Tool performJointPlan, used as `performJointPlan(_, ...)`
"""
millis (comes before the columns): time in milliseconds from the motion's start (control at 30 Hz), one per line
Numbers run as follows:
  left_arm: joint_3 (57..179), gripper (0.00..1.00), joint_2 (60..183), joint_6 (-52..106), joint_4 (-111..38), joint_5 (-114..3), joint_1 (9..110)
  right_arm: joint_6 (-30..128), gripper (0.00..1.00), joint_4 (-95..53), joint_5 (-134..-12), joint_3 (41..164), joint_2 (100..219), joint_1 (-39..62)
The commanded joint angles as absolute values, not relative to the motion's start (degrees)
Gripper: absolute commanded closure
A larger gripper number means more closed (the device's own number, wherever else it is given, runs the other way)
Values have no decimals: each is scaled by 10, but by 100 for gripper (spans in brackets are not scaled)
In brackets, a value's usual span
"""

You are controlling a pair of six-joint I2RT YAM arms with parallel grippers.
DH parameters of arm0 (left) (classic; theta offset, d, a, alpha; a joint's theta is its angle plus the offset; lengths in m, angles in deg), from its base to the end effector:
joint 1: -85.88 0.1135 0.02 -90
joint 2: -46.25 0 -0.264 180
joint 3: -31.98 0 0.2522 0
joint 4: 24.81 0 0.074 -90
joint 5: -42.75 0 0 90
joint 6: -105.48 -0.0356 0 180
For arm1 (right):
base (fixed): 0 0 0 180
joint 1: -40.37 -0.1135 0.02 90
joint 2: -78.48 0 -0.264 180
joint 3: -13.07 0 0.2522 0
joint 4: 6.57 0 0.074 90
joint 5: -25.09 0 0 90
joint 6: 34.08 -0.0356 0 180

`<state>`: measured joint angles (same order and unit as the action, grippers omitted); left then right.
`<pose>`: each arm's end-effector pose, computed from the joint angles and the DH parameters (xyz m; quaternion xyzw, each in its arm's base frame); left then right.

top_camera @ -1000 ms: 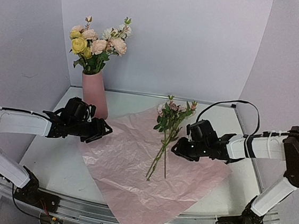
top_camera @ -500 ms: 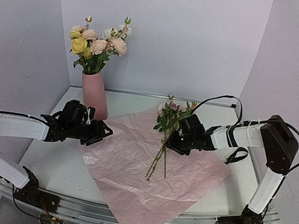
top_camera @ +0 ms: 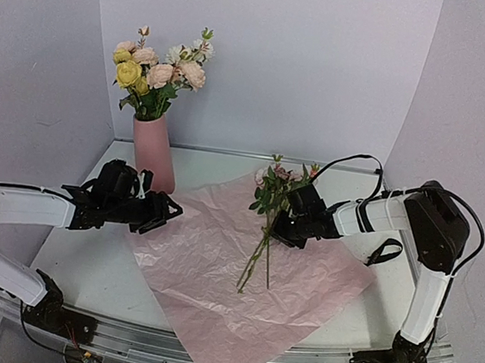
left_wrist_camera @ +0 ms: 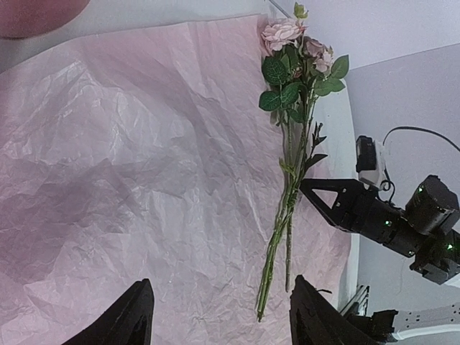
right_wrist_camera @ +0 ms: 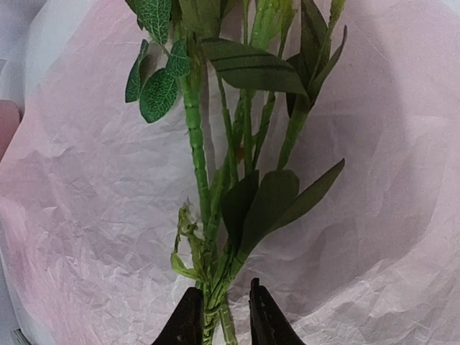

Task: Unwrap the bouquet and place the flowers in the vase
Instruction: Pick up the fake flower from the wrapping paper.

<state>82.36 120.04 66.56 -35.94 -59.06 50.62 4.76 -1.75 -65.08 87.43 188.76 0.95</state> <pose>0.2141 -0.1603 0.2051 -0.0738 0.8787 -0.3831 0.2753 0.3163 0.2602 0.1566 0.0883 0.8663 0.3503 0.3450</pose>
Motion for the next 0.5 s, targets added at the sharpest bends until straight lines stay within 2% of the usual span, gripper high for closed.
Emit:
performJointPlan(0, 813, 34, 1179, 672, -339, -587, 505, 47, 82, -25, -645, 900, 1904, 17)
performJointPlan(133, 809, 34, 1174, 672, -339, -585, 505, 45, 85, -22, -644, 906, 1918, 19)
performJointPlan(267, 808, 34, 1169, 674, -339, -583, 505, 46, 98, -17, -667, 910, 1921, 19)
performJointPlan(467, 807, 34, 1170, 675, -339, -582, 505, 51, 100, 2, -671, 895, 1890, 19)
